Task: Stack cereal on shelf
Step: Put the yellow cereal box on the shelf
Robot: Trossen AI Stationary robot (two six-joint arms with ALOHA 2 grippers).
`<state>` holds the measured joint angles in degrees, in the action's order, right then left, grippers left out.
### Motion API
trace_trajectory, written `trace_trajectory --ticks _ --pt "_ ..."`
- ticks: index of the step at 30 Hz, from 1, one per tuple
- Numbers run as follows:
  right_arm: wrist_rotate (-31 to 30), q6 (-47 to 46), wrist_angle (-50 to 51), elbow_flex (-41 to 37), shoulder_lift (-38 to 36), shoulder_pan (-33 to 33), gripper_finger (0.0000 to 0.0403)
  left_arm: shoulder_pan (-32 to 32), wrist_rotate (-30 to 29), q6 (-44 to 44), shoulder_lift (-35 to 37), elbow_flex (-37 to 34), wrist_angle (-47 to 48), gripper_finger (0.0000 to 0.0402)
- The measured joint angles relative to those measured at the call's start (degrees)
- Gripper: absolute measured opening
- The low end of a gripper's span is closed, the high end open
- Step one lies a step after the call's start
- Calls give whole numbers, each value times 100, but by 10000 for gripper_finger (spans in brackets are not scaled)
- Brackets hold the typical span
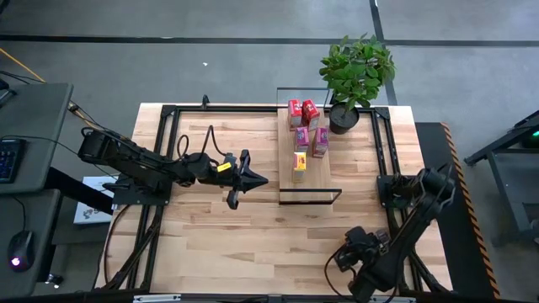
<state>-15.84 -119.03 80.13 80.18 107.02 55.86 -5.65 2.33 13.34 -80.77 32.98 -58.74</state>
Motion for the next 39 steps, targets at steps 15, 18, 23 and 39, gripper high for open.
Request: trace_trajectory --ticks 15,18,23,39 --pt "-2747 4609 73 2798 -328 -199 109 0 -2 -2 0 0 48 0" --pt "-3759 5155 483 3377 -336 -452 113 0 -2 -2 0 0 48 0" --pt "-4182 5409 932 3623 -444 -1305 112 -2 -2 -2 0 0 50 0" --pt "-2368 5677 991 2257 -1296 -3424 112 -4 2 0 0 -3 324 0"
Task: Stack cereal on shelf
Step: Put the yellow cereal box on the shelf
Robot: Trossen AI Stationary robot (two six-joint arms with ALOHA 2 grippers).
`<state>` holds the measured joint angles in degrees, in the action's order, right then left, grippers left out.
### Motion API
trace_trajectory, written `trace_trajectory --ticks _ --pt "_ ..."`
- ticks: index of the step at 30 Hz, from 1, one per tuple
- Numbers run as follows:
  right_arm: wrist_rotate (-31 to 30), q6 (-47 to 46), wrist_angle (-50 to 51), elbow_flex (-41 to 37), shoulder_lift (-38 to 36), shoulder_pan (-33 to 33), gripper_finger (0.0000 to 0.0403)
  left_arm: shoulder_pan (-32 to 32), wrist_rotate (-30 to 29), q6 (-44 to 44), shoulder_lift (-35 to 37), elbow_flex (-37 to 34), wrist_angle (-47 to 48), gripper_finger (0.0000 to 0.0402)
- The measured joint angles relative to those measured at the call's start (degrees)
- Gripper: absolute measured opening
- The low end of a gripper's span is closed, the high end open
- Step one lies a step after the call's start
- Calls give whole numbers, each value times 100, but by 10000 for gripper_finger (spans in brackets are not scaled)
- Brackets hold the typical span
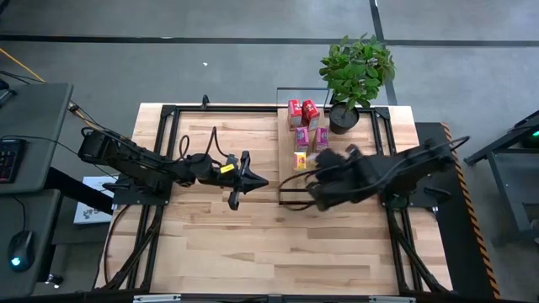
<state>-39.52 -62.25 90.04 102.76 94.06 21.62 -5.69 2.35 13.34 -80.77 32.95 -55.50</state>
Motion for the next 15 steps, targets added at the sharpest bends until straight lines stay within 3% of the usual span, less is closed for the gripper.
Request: trace_trajectory --ticks 8,15 --pt "-52 -2040 -221 -1962 -1599 -135 112 2 -101 2 -1 0 -1 0" --pt "315 -2148 -1622 -3221 -2236 -298 112 4 -177 0 0 0 -115 0"
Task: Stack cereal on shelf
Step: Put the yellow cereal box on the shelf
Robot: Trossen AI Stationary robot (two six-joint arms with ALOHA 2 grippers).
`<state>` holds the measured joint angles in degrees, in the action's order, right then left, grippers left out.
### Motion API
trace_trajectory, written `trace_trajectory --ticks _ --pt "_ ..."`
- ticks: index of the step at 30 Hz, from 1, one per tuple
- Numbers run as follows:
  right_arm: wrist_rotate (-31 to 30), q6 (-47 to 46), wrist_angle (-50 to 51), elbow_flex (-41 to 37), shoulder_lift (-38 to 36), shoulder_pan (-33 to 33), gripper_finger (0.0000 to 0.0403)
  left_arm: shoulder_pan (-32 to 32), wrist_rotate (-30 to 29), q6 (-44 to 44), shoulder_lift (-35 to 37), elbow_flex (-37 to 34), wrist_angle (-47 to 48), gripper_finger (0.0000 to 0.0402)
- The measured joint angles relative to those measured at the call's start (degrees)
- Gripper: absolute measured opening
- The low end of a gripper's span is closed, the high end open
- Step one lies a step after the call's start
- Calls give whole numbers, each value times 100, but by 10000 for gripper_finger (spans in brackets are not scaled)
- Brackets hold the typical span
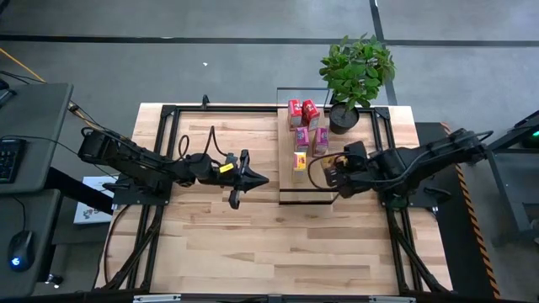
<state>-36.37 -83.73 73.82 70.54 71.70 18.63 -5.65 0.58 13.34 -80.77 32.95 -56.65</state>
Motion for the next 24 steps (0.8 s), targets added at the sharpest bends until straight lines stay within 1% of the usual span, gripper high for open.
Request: trace_trajectory --ticks 7,11,17,24 --pt "-4 -81 -911 -584 69 -34 112 0 0 0 0 0 1 0" --pt "56 3 -1210 -801 80 -117 112 0 0 0 0 0 1 0" --pt "34 15 -1342 -1033 81 -227 112 0 0 0 0 0 3 0" --pt "213 18 -2001 -1499 83 -253 112 0 2 0 0 0 3 0"
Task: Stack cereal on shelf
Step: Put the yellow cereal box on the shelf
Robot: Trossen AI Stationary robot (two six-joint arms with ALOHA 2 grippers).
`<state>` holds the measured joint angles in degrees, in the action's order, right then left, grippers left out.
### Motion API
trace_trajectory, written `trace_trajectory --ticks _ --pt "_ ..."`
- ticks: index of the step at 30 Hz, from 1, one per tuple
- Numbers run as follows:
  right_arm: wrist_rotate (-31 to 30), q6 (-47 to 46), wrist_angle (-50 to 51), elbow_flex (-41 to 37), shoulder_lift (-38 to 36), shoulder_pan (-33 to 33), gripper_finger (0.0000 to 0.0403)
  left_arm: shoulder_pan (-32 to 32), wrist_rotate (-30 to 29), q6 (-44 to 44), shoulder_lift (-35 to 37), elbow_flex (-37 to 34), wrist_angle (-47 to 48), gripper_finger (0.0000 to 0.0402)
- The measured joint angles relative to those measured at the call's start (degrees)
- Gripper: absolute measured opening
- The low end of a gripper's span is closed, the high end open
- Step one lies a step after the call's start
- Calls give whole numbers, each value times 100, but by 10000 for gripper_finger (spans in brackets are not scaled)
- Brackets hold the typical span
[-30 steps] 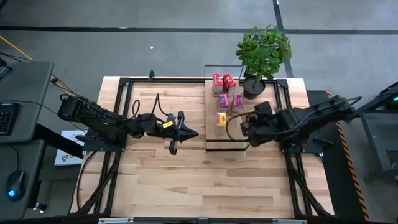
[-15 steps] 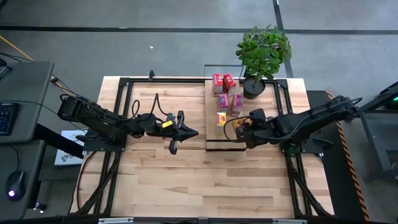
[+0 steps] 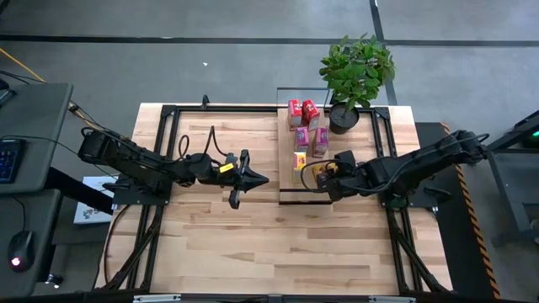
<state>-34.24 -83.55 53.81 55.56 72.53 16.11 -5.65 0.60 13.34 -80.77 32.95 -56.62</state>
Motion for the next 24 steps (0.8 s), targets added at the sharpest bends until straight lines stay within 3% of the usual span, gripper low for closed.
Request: trace_trajectory --ticks 10,24 --pt "-164 -2 -144 -25 42 -36 119 0 0 0 0 2 0 0" --pt "78 0 -157 -24 409 -354 189 0 0 0 0 4 2 0"
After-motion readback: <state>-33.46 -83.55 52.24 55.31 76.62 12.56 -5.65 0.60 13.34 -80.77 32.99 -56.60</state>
